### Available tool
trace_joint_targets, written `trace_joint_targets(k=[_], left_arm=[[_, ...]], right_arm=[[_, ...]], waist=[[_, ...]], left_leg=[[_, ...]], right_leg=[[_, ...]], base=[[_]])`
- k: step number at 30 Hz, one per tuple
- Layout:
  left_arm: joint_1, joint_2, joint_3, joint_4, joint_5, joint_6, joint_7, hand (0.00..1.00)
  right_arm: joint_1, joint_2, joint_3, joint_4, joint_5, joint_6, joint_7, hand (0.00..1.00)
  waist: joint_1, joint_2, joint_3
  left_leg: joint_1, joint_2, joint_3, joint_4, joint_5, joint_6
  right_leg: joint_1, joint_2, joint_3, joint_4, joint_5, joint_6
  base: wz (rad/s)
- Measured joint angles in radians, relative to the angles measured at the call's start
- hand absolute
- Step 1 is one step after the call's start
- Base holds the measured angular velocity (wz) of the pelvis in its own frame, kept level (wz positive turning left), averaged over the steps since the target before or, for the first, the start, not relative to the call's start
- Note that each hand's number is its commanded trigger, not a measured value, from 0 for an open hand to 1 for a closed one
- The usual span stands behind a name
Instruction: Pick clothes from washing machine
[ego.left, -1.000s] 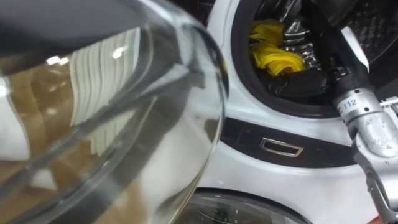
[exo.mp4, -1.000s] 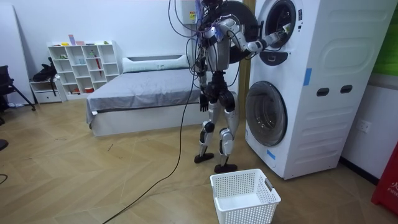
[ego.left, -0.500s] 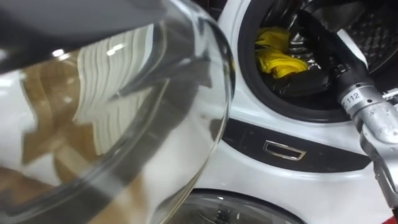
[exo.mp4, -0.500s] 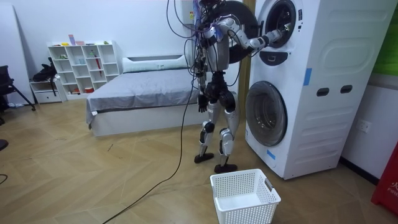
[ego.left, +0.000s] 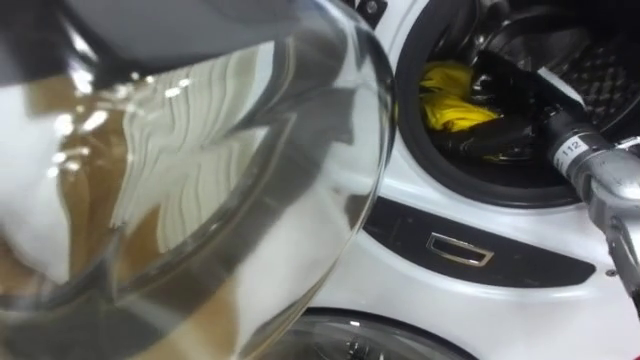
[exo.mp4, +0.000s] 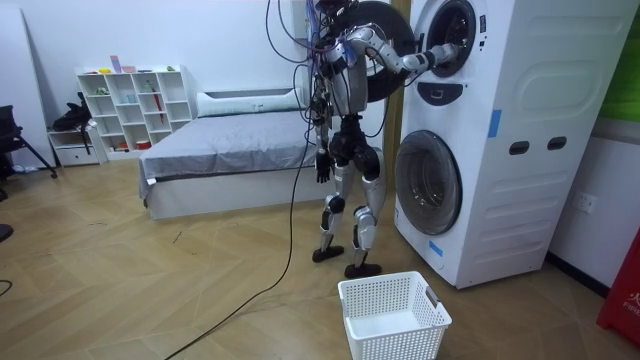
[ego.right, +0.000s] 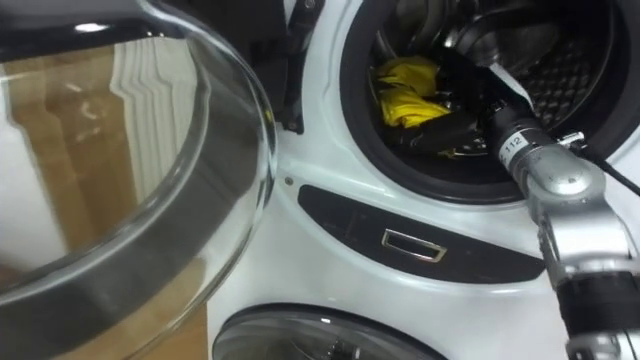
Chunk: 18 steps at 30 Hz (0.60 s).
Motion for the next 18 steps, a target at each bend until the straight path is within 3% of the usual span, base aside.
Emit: trace_joint_targets(k=[8,12,14,18], left_arm=[[-0.011,0.002,0.0,0.009,-0.004,0.029,-0.002,0.0],[-0.027,0.005,0.0,0.008,-0.021,0.038,-0.001,0.0],[-0.031,0.009,-0.002,0.004,-0.021,0.037,-0.001,0.0],[-0.034,0.021,-0.029,0.005,-0.021,0.034,0.001,0.0]], right_arm=[[-0.003,-0.005,-0.011,0.005,0.004,0.033,0.169,1.0],[-0.005,-0.018,-0.012,0.014,-0.004,0.034,0.147,1.0],[-0.024,-0.028,-0.014,0.037,-0.038,0.056,0.12,1.0],[-0.026,-0.032,-0.005,0.022,-0.039,0.047,0.116,1.0]], waist=[[-0.004,0.0,0.0002],[0.008,-0.001,-0.0001],[0.011,-0.009,0.004],[0.011,-0.015,0.0042]], left_leg=[[0.0,-0.001,-0.01,0.001,0.001,-0.001],[0.001,0.0,-0.009,-0.001,0.002,-0.003],[0.001,0.002,-0.009,-0.005,0.003,-0.004],[0.001,0.004,-0.008,-0.01,0.003,-0.006]], right_leg=[[0.002,0.002,-0.008,0.003,-0.003,-0.001],[0.001,0.003,-0.008,0.003,-0.004,-0.003],[-0.001,0.004,-0.008,0.002,-0.005,-0.005],[-0.004,0.009,-0.009,0.0,-0.006,-0.006]], base=[[0.02],[0.0],[0.0],[0.0]])
